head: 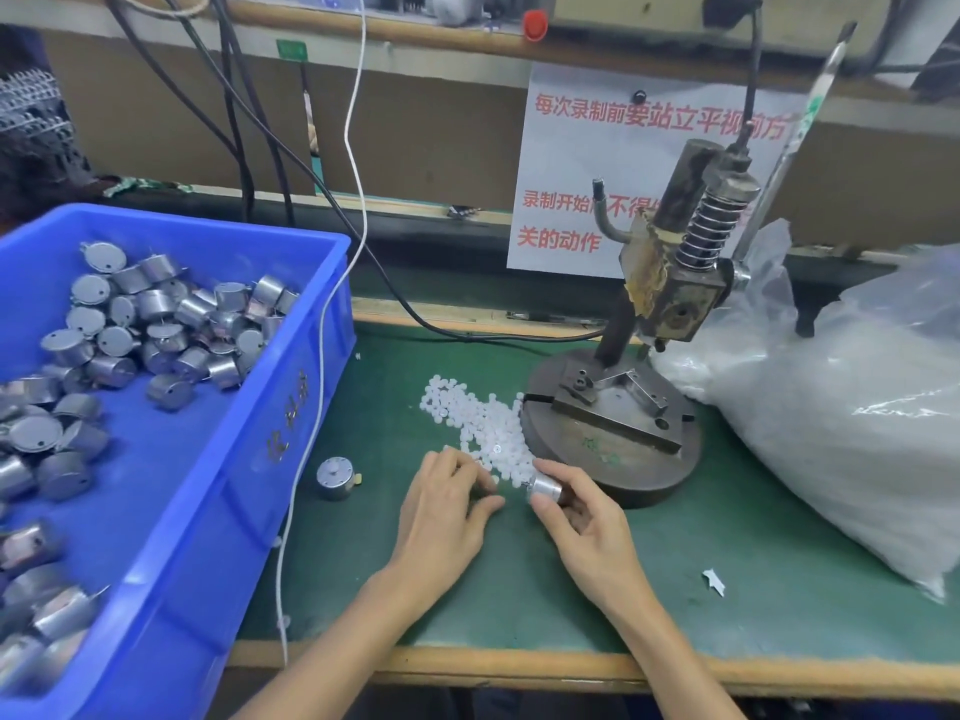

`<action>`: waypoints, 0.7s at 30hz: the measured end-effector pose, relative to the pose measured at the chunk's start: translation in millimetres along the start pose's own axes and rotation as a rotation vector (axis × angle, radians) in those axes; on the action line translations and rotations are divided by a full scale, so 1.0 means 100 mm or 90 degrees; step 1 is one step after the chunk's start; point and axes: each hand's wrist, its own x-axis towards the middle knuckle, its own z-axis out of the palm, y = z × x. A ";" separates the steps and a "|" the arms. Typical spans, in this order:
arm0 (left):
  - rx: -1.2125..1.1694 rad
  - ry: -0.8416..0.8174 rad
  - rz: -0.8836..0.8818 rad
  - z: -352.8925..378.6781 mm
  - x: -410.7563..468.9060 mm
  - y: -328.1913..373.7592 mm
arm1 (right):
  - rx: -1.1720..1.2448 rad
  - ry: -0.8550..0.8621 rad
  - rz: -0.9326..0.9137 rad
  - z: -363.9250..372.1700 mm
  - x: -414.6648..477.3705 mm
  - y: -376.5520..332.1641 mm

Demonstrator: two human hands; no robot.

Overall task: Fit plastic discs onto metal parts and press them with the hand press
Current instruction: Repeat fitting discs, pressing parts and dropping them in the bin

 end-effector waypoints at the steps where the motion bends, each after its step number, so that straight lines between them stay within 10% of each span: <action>1: 0.011 0.003 -0.019 -0.02 0.01 -0.02 | 0.000 0.003 0.000 0.00 0.00 0.00; 16: 0.162 -0.017 -0.085 -0.09 0.20 -0.02 | 0.037 0.008 0.021 0.03 0.02 0.01; 21: -0.050 -0.079 -0.035 -0.03 0.07 0.12 | 0.009 0.007 0.014 0.03 0.02 0.01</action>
